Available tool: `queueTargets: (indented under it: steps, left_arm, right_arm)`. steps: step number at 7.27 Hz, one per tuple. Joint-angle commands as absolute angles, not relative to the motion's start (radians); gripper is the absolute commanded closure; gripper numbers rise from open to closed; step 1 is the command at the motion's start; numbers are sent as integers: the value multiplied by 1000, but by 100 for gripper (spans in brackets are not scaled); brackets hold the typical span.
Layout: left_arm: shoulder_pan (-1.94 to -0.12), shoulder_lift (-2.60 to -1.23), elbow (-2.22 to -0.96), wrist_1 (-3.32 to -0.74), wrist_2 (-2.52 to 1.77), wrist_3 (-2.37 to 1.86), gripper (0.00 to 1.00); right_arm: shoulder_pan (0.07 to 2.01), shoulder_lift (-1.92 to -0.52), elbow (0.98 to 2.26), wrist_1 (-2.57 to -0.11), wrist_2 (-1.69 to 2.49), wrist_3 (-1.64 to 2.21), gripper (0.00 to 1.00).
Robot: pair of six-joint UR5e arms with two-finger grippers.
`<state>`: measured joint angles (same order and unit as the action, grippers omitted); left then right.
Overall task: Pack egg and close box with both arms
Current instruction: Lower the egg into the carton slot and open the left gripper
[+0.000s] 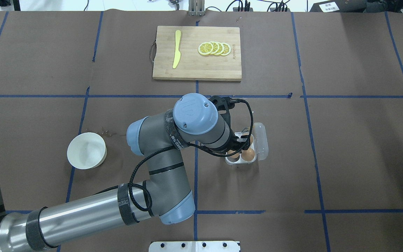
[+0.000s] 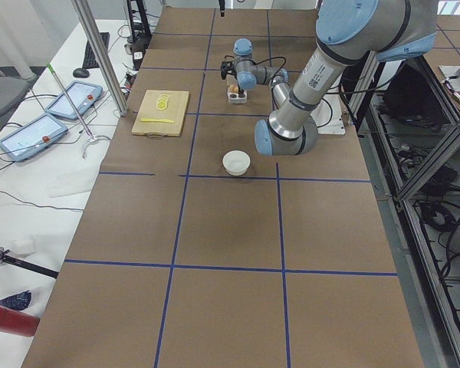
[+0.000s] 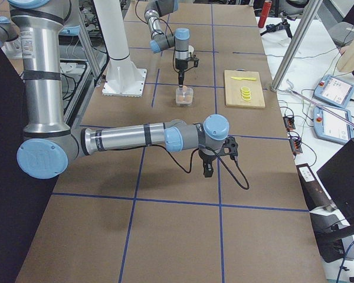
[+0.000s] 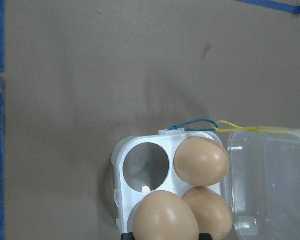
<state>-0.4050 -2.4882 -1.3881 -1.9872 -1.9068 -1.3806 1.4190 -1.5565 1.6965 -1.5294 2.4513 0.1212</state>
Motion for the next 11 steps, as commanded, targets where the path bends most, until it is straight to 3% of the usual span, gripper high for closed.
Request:
queueTargets:
  steps: [1,2,3,8,11]
  left_arm:
    - [-405,-2488,-1381,-1996,-1907,-1381,50]
    - [-405,-2490,-1382,-1996,-1907,-1381,26]
    - [-405,-2490,-1382,-1996,-1907,-1379,14]
    - [-426,-2479,-1422,-1979,-1907,-1374,14]
    - [-582,-2208,-1709,-1918,-1977,-1239,17]
  right_arm:
    - [1419,-1557,1695,-1529,2451,121,0]
    - [1419,-1557,1697,-1529,2451,121,0]
    - [1419,-1557,1698,-1529,2451,121,0]
    - [1413,-1543,1704,-1528,2451,167,0]
    - [1294,-1503,1782,-1467,2441,418,0]
